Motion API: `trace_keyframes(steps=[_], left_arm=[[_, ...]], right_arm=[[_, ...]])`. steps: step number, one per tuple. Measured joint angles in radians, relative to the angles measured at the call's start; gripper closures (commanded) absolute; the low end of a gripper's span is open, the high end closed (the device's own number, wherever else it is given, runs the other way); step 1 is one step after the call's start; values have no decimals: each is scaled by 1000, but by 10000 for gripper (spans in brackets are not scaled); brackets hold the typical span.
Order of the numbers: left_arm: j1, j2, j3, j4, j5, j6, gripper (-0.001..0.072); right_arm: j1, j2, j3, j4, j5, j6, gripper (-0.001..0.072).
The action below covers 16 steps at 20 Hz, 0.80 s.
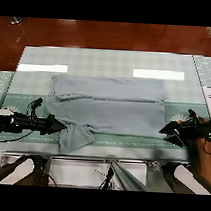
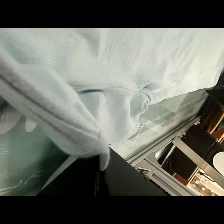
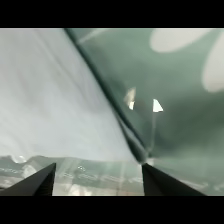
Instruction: Fold the shirts.
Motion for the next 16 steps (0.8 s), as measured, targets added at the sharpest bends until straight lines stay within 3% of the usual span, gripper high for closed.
trace_keyframes(steps=[1, 3, 4, 6, 11, 16], left_arm=[[0, 0, 0, 0, 0, 0, 688], [0, 0, 0, 0, 0, 1, 688], [0, 0, 0, -2, 0, 1, 688], [0, 0, 0, -3, 0, 3, 688], [8, 0, 36, -4, -13, 12, 688], [26, -26, 224, -37, 7, -6, 689]], right_arm=[[2, -13, 0, 31, -16, -8, 106], [5, -37, 0, 87, -50, -31, 270], [5, -47, 0, 115, -76, -45, 383], [5, -61, 0, 177, -100, -73, 683], [6, -72, 69, 238, -55, -159, 684], [55, -98, 261, 269, -57, -156, 683]])
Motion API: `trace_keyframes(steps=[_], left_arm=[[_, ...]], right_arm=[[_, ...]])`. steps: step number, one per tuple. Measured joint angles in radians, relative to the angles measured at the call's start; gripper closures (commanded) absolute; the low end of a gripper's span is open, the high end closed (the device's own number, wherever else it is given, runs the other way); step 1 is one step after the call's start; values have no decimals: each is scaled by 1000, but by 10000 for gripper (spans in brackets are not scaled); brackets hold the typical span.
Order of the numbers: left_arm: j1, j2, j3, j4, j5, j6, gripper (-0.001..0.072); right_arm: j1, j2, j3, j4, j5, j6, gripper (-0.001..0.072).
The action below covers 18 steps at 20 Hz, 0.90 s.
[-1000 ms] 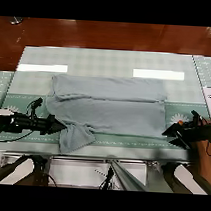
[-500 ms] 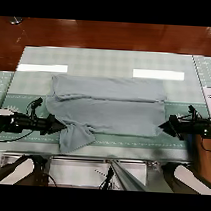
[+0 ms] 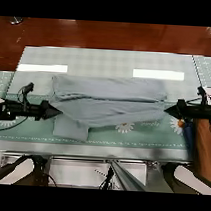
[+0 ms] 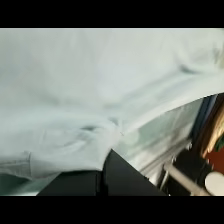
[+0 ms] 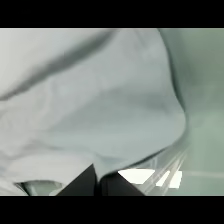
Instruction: Fold the shirts.
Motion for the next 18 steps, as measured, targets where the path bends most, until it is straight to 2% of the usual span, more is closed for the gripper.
trace_keyframes(steps=[6, 13, 14, 15, 16, 18], left_arm=[[-66, -198, 314, -10, 153, -131, 689], [-123, -506, 691, -13, 160, -237, 688], [-129, -539, 716, -12, 157, -241, 653], [-136, -571, 736, -11, 154, -240, 318], [-142, -599, 750, -11, 151, -241, 7], [-146, -633, 770, -6, 118, -247, 0]], right_arm=[[141, -215, 310, 14, -81, 76, 684], [195, -482, 588, 19, -121, 172, 683], [196, -507, 607, 31, -126, 173, 632], [198, -533, 621, 51, -134, 170, 291], [199, -552, 631, 74, -140, 159, 88], [196, -579, 645, 113, -150, 130, 91]])
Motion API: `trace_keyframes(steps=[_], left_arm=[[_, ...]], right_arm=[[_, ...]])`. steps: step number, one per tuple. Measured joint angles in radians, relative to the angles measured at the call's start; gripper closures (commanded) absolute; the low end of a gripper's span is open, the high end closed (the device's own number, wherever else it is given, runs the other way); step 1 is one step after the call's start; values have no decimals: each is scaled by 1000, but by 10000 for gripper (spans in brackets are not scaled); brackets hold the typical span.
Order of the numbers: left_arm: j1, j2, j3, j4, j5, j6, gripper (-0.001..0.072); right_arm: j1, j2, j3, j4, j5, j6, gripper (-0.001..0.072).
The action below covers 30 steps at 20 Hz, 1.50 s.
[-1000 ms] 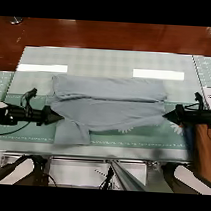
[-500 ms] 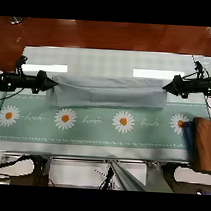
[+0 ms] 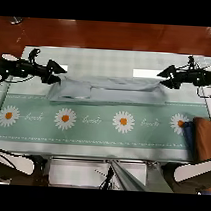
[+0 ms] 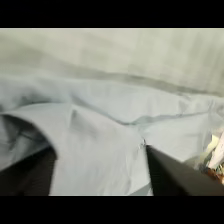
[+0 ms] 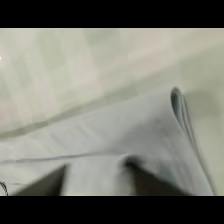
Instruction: Fold the shirts.
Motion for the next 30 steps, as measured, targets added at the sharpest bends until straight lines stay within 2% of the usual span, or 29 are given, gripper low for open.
trace_keyframes(steps=[3, 5, 7, 11, 15, 21, 22, 23, 24, 25, 30], left_arm=[[45, -9, 31, 69, -88, -33, 0], [99, 33, 31, 143, -154, -48, 1], [152, 113, -9, 216, -161, -59, 0], [192, 354, -217, 273, 16, -51, 1], [135, 570, -442, 291, 183, -44, 1], [-5, 654, -552, 287, 277, -41, 4], [-26, 657, -557, 278, 290, -41, 7], [-46, 659, -561, 268, 309, -41, 103], [-63, 661, -563, 254, 328, -41, 508], [-77, 663, -564, 238, 344, -42, 681], [-130, 665, -548, 162, 332, -29, 689]], right_arm=[[-46, -2, 24, 26, 40, -53, 92], [-101, 12, 34, 15, 88, -74, 92], [-153, 19, 35, -36, 139, -80, 92], [-197, 23, 3, -126, 184, -77, 92], [-174, -10, -17, -146, 187, -78, 92], [-72, -55, -23, -93, 204, -111, 99], [-53, -58, -23, -89, 203, -115, 196], [-35, -60, -23, -93, 196, -117, 509], [-23, -63, -24, -99, 182, -117, 684], [-13, -60, -24, -90, 187, -112, 683], [-34, 53, -33, -116, 214, -108, 684]])
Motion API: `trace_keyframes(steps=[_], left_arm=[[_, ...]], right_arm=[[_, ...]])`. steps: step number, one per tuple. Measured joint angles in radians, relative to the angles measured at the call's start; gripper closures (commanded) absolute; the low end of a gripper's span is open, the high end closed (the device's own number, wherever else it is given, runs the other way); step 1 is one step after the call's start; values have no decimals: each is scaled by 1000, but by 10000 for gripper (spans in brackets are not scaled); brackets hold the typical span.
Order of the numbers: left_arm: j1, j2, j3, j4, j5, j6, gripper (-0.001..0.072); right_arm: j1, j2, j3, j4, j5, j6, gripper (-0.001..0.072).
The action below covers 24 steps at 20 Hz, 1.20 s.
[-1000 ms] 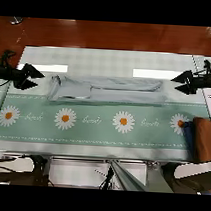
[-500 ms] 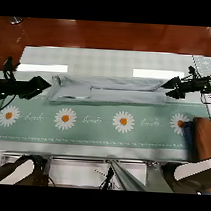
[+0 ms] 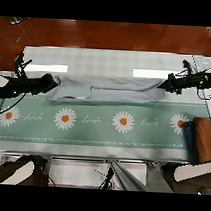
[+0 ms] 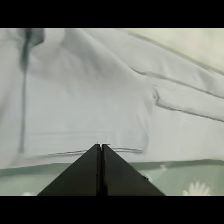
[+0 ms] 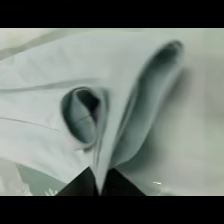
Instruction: Fold the shirts.
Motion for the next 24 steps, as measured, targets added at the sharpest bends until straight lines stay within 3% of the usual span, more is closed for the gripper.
trace_keyframes(steps=[6, 13, 19, 24], left_arm=[[-262, -71, 80, -56, 80, 55, 691], [-634, -462, 473, -69, 93, -10, 691], [-886, -768, 783, -74, 62, -152, 690], [-970, -869, 909, -140, 33, -175, 689]], right_arm=[[-40, 388, -177, -94, 29, -2, 683], [-45, 848, -348, -119, 53, 53, 683], [-28, 977, -371, -82, 61, 87, 683], [67, 994, -373, -71, 11, 103, 683]])
